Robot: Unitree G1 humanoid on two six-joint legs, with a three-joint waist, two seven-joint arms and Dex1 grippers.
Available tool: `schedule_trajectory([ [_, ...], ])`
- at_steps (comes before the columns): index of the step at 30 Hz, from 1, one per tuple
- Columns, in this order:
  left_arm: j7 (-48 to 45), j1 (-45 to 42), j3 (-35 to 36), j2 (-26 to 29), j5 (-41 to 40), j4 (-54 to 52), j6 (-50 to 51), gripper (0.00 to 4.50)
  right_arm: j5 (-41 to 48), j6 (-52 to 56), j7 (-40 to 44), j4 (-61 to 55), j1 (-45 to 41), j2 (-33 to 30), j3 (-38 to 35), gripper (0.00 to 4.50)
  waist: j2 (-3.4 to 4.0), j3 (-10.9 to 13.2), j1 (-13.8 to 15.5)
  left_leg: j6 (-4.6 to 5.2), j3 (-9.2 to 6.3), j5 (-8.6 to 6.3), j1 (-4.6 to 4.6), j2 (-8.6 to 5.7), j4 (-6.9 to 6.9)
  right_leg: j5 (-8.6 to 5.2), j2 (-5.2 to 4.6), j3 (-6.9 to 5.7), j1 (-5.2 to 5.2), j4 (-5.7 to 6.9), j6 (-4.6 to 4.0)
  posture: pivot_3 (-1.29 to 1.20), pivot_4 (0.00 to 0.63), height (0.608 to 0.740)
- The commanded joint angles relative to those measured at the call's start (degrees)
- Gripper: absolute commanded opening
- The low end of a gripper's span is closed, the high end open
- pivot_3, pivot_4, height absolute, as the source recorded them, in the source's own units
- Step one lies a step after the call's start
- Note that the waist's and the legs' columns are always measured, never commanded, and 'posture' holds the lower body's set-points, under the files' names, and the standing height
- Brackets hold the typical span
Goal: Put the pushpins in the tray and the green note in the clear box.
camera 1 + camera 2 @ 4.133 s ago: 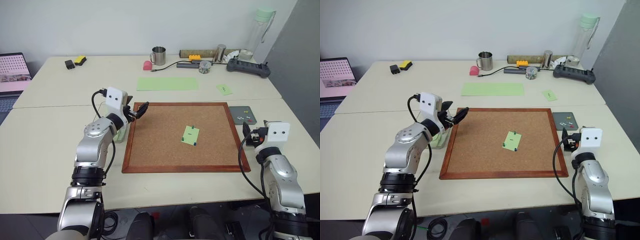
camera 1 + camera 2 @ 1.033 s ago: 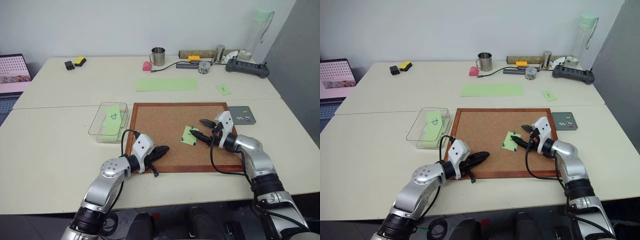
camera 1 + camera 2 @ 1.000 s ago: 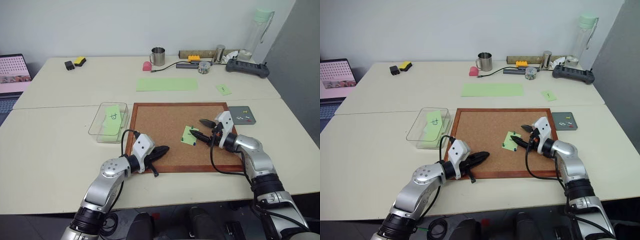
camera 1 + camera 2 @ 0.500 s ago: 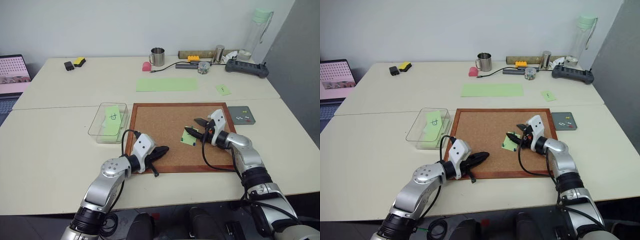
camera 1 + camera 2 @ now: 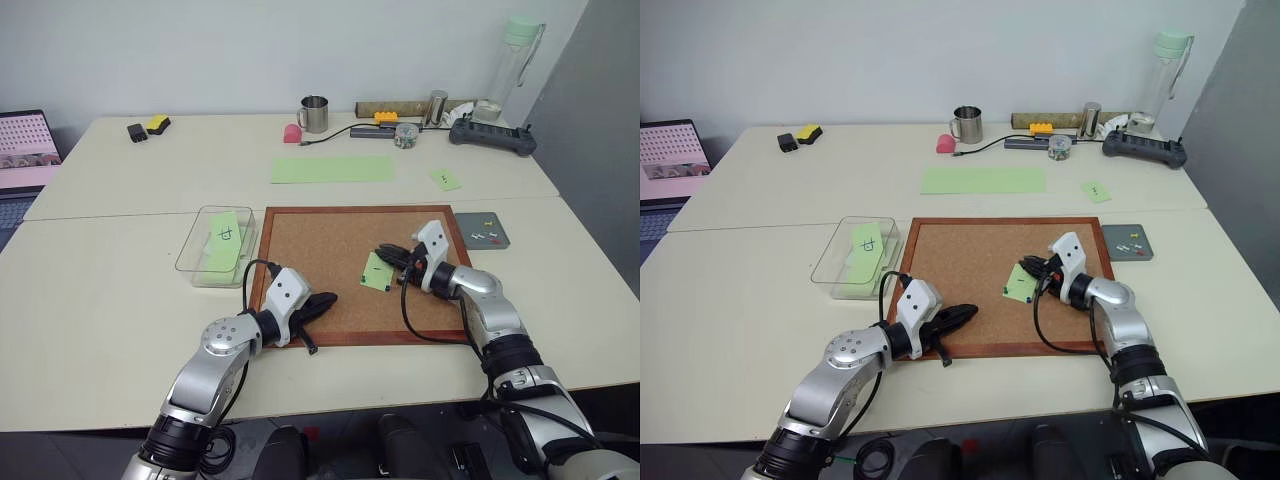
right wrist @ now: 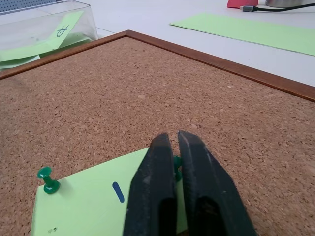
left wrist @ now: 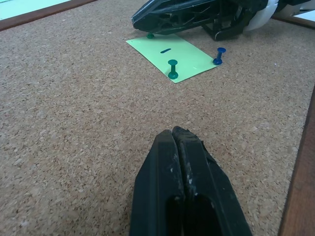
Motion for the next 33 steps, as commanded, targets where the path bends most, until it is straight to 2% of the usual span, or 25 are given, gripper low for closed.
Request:
schedule_trajectory([
  [1,-0.2,1.4,-1.5,0.4,0.9,0.8,0.9,0.0,-0.8,-0.9,1.5,-0.5,0.4,-0.2,1.1,0.03,0.0,0.0,0.0,0.0,0.0,0.0,0.0,0.0,0.0,0.0,0.0,0.0,0.0,0.0,0.0,0.0,0.15,0.74],
  [7,-0.1,1.1,-1.3,0.5,1.5,2.3,0.0,0.0,-0.2,-0.5,1.9,-2.3,0.5,-0.7,0.3,0.03,0.02,0.0,0.1,0.0,-0.01,0.0,-0.01,0.0,0.0,0.0,0.0,-0.01,0.0,-0.01,0.0,0.0,0.15,0.74],
  [15,-0.2,0.9,-1.3,0.6,1.8,3.2,-0.5,0.0,4.3,6.0,2.7,-16.9,2.2,-2.5,-1.5,0.03,0.03,0.0,0.1,0.0,-0.04,0.0,-0.06,0.0,0.0,0.0,-0.01,-0.03,-0.01,-0.02,0.0,0.0,0.15,0.74],
  [25,0.3,-0.2,-2.3,-0.2,2.4,4.7,-1.2,0.0,5.4,8.7,0.7,-21.6,3.7,-3.8,-2.5,0.03,0.11,0.0,0.2,0.0,-0.05,0.0,0.03,-0.02,0.03,-0.14,0.0,-0.03,0.06,0.01,0.24,0.0,0.15,0.74],
  [31,0.8,-0.5,-2.4,-0.1,2.9,5.2,-1.2,0.0,7.2,10.9,-4.1,-24.5,3.9,-4.5,-6.5,0.03,0.12,0.0,0.3,0.0,-0.06,0.0,0.01,-0.02,0.03,-0.14,-0.01,-0.04,0.06,-0.01,0.25,0.0,0.15,0.74],
  [33,1.2,-0.6,-2.1,-0.1,3.1,5.6,-1.2,0.0,6.0,11.4,-9.3,-23.3,3.6,-6.2,-10.4,0.03,0.12,0.0,0.3,0.0,-0.06,0.0,0.01,-0.02,0.03,-0.14,-0.01,-0.04,0.06,-0.01,0.25,0.0,0.15,0.74],
])
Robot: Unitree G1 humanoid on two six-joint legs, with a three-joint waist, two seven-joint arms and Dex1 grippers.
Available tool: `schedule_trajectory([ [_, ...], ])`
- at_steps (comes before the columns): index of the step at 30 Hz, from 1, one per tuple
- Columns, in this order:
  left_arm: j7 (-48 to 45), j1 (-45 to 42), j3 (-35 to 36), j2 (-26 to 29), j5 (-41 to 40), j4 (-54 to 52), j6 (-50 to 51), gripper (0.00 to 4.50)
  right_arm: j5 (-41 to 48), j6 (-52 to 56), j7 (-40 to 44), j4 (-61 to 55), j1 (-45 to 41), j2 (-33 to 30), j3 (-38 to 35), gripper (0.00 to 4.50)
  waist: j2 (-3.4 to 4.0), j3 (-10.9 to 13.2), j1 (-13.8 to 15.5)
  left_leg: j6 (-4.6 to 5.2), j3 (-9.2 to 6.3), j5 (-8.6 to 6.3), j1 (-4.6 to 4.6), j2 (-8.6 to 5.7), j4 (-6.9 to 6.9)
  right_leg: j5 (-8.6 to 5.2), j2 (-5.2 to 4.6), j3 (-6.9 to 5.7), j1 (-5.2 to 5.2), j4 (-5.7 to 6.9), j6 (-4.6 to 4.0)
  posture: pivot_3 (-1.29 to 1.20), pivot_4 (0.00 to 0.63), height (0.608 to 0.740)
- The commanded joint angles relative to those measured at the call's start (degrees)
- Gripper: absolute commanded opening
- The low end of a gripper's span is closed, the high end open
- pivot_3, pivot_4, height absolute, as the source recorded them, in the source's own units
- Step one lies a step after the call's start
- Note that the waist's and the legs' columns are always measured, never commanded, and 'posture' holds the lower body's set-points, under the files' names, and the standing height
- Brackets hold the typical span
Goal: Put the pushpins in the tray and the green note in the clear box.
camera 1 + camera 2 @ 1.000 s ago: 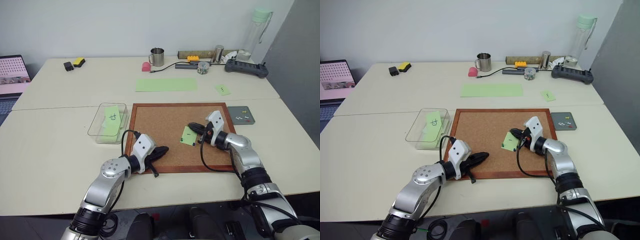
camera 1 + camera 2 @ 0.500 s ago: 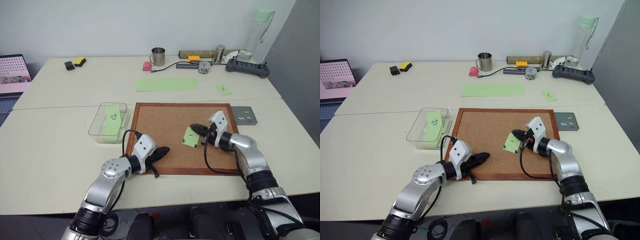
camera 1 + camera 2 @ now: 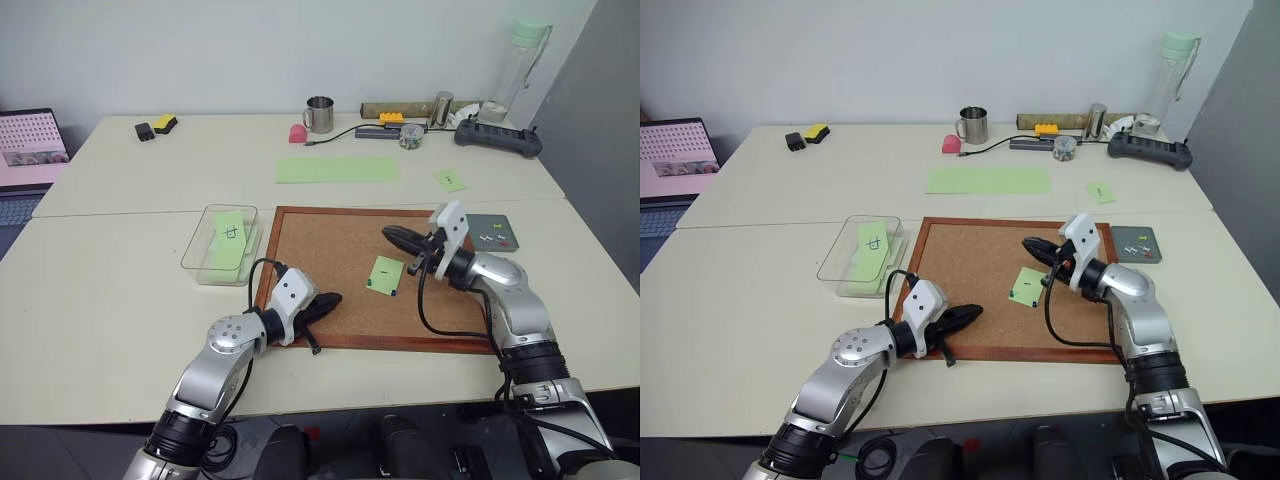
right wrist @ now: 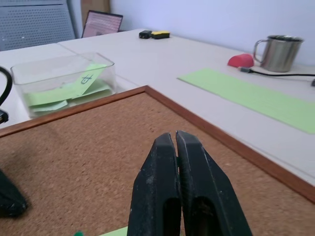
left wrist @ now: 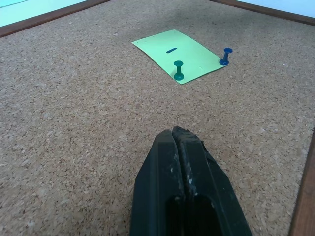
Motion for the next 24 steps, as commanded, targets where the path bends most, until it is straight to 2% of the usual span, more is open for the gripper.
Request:
schedule_trajectory([
  [1,1.3,0.8,-0.8,0.1,2.1,3.1,1.1,0.0,-0.3,1.0,-9.0,-0.9,-0.3,-3.2,-8.1,0.03,0.0,0.0,0.1,0.0,-0.01,0.0,-0.01,0.0,0.0,0.0,0.0,0.0,0.0,0.0,0.0,0.0,0.15,0.74],
  [3,1.3,0.7,-0.8,0.0,2.0,3.2,1.1,0.0,-1.3,1.2,-11.8,0.7,-0.5,-4.6,-9.7,0.03,0.0,0.0,0.2,0.0,0.0,0.0,-0.02,-0.02,0.01,0.0,-0.02,0.0,0.0,-0.01,0.0,0.0,0.15,0.74],
  [8,1.3,0.9,-1.3,-0.4,1.8,2.8,1.3,0.0,-3.8,2.8,-19.8,14.5,-4.4,-9.9,-14.2,0.03,0.04,0.0,0.0,0.01,0.05,0.0,0.0,-0.03,0.0,0.0,-0.02,0.05,0.0,-0.01,0.0,0.0,0.15,0.74],
  [18,1.4,1.4,-0.5,-0.1,1.3,1.9,1.5,0.0,-2.5,1.6,-16.8,30.2,-11.9,-11.3,-14.4,0.03,0.14,-0.1,-0.1,0.03,0.19,0.02,0.02,-0.03,-0.01,0.01,-0.01,0.18,0.0,-0.03,0.0,0.0,0.15,0.74],
  [24,1.8,2.7,-0.1,0.2,1.1,0.5,1.8,0.0,-2.4,-0.1,-16.2,34.1,-13.1,-12.0,-15.0,1.23,0.14,-0.1,-0.1,0.05,0.18,0.01,0.01,-0.02,-0.04,0.01,-0.01,0.17,0.0,-0.05,-0.01,0.0,0.15,0.74],
])
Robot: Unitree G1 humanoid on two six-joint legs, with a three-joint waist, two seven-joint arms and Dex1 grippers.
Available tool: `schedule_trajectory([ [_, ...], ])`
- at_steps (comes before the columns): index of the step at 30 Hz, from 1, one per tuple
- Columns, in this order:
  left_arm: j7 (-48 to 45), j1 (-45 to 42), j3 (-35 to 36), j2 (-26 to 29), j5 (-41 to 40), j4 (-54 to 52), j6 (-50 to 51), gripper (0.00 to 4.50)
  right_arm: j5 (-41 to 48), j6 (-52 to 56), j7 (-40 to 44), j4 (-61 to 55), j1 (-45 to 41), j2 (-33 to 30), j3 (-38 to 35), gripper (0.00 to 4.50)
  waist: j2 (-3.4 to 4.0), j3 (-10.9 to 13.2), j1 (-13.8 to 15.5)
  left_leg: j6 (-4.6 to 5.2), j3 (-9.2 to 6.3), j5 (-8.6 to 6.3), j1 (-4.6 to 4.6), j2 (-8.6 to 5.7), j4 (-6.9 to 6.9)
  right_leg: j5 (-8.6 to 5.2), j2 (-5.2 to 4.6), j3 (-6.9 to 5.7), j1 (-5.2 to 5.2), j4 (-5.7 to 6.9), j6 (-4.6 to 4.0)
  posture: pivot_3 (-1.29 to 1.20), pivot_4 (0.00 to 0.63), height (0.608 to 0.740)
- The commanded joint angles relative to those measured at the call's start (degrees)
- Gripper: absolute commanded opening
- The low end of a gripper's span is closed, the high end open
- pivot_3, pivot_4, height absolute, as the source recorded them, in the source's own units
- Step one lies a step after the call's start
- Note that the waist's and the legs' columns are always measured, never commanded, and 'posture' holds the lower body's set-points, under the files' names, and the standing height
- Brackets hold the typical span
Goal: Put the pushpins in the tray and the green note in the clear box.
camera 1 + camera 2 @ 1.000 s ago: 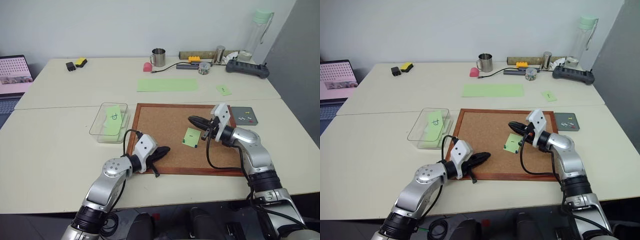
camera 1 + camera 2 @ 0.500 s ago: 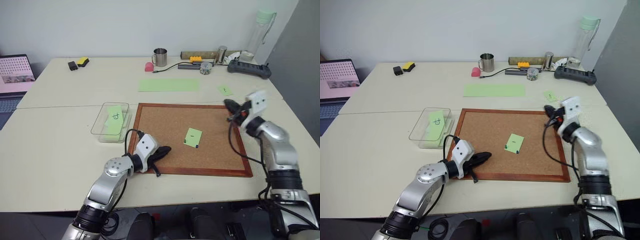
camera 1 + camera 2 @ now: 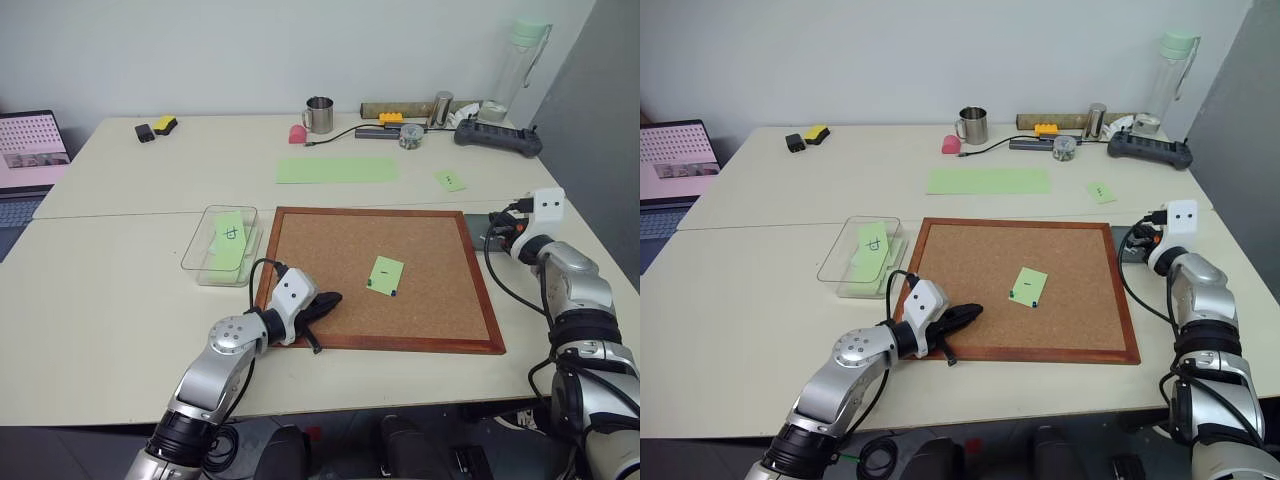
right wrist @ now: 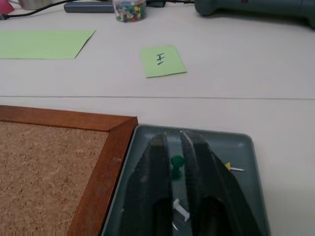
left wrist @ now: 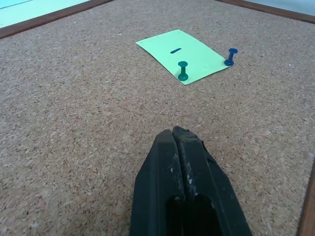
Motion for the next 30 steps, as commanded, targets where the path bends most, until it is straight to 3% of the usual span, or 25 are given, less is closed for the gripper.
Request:
schedule_trajectory([
  [1,0.6,2.4,-0.2,0.7,0.9,0.9,1.8,0.0,0.4,-2.3,0.8,0.8,-1.9,-1.8,-1.3,1.47,0.0,0.0,0.0,0.0,0.01,0.0,0.0,0.0,0.0,0.0,0.0,0.01,0.0,0.0,0.0,0.0,0.15,0.74],
  [8,0.5,2.5,-0.1,0.8,0.9,1.0,1.8,0.0,1.8,-3.0,2.7,-4.2,0.0,-2.2,-1.7,2.96,0.0,0.0,-0.2,0.02,0.03,-0.01,0.01,0.01,-0.02,-0.01,0.01,0.03,-0.01,-0.01,0.01,0.0,0.15,0.74],
  [12,0.1,2.2,-0.1,0.8,0.9,1.4,1.6,0.0,2.2,-2.0,9.7,-16.4,5.6,-2.4,2.2,3.73,0.02,0.0,-0.1,0.03,0.02,-0.02,-0.01,0.02,-0.02,-0.01,0.02,0.02,-0.02,-0.01,0.02,0.0,0.15,0.74],
  [18,-0.4,1.2,0.0,0.8,0.8,2.4,1.3,0.0,5.4,-0.2,21.5,-39.9,19.5,-2.8,10.1,3.73,0.03,0.0,-0.1,0.04,-0.06,-0.02,0.0,0.04,-0.02,-0.03,0.03,-0.06,-0.01,0.0,0.04,0.0,0.15,0.74],
  [30,-1.3,0.8,-0.5,0.8,0.8,2.8,1.1,0.0,3.9,-0.4,21.8,-49.9,27.0,3.7,20.4,3.73,0.05,0.0,0.0,0.03,-0.09,-0.02,0.01,0.04,0.03,-0.03,0.05,-0.09,0.0,0.0,0.04,0.0,0.15,0.74],
])
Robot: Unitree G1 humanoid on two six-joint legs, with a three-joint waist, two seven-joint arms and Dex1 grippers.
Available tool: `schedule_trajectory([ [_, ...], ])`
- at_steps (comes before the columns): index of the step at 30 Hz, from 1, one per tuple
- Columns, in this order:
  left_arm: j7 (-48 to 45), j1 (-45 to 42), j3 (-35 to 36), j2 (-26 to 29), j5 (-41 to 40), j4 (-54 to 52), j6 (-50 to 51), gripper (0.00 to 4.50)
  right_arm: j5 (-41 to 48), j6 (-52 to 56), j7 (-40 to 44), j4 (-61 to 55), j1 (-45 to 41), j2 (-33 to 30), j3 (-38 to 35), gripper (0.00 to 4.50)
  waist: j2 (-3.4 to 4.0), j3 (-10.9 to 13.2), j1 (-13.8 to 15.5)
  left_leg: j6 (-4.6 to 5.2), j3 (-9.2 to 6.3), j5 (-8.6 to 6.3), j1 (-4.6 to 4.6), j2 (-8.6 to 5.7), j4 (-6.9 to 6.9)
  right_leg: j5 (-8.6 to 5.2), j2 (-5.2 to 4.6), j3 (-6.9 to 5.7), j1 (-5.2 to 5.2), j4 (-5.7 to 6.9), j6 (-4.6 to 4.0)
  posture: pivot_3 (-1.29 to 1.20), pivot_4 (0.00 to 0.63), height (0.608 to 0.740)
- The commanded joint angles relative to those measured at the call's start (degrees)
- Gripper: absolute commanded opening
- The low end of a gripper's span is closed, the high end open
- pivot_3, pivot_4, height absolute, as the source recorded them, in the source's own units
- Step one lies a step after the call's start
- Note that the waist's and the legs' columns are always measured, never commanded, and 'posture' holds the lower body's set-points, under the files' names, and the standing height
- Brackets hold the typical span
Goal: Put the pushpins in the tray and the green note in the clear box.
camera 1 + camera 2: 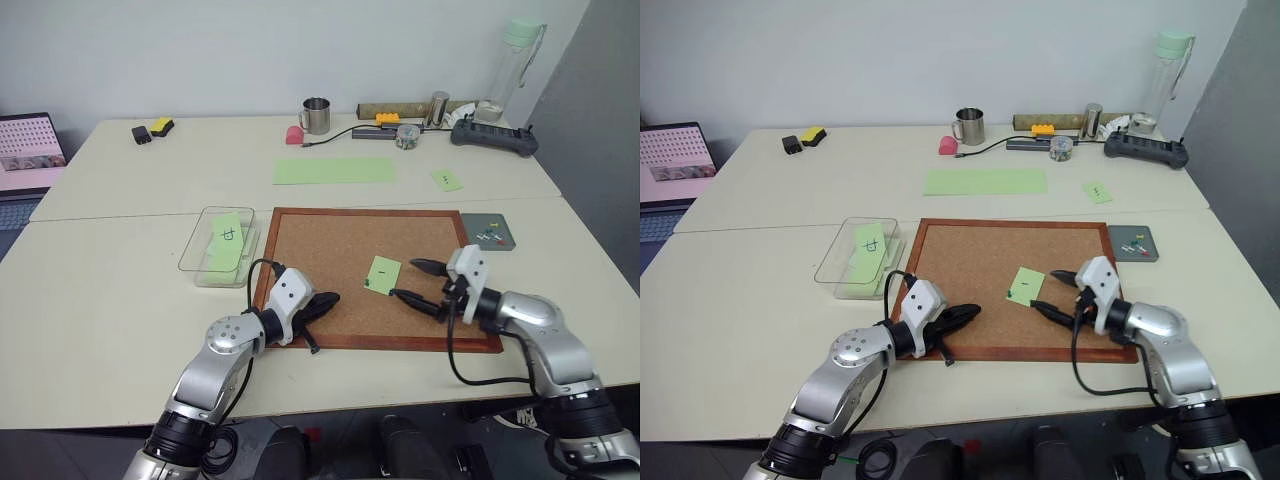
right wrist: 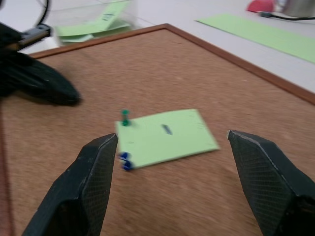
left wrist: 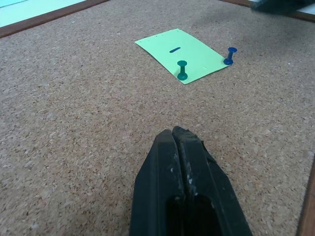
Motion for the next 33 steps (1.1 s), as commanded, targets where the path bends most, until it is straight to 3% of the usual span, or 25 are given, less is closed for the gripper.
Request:
schedule_trajectory([
  [1,-0.2,1.0,-0.9,0.5,0.9,2.2,1.2,0.0,-1.3,-1.5,-0.6,-2.2,0.1,1.4,2.3,3.73,0.0,0.0,0.0,0.0,0.0,0.0,0.0,0.0,0.0,0.0,0.0,0.0,0.0,0.0,0.0,0.0,0.15,0.74],
  [7,-0.2,1.7,-1.0,0.9,1.1,1.1,1.6,0.0,-5.3,-3.6,-2.5,1.2,0.0,2.4,4.8,3.73,0.0,0.0,0.0,0.0,-0.01,0.0,-0.01,0.0,-0.01,-0.01,0.0,-0.02,0.0,-0.03,-0.01,0.0,0.15,0.74],
  [26,0.2,2.6,-0.9,1.5,0.7,-0.9,3.2,0.0,-4.7,-3.1,-4.1,2.8,-0.5,3.2,3.2,0.04,-0.03,0.0,-0.1,0.0,-0.01,-0.01,-0.01,0.01,-0.05,-0.04,0.0,-0.01,-0.02,-0.04,-0.04,0.0,0.15,0.74],
  [33,0.2,2.6,-1.0,1.4,0.8,-1.3,3.6,0.0,-2.9,-3.1,-4.0,0.1,-0.6,3.5,2.6,0.04,-0.04,0.0,-0.1,0.0,0.0,-0.01,-0.01,0.01,-0.05,-0.04,0.0,-0.01,-0.02,-0.04,-0.04,0.0,0.15,0.74],
])
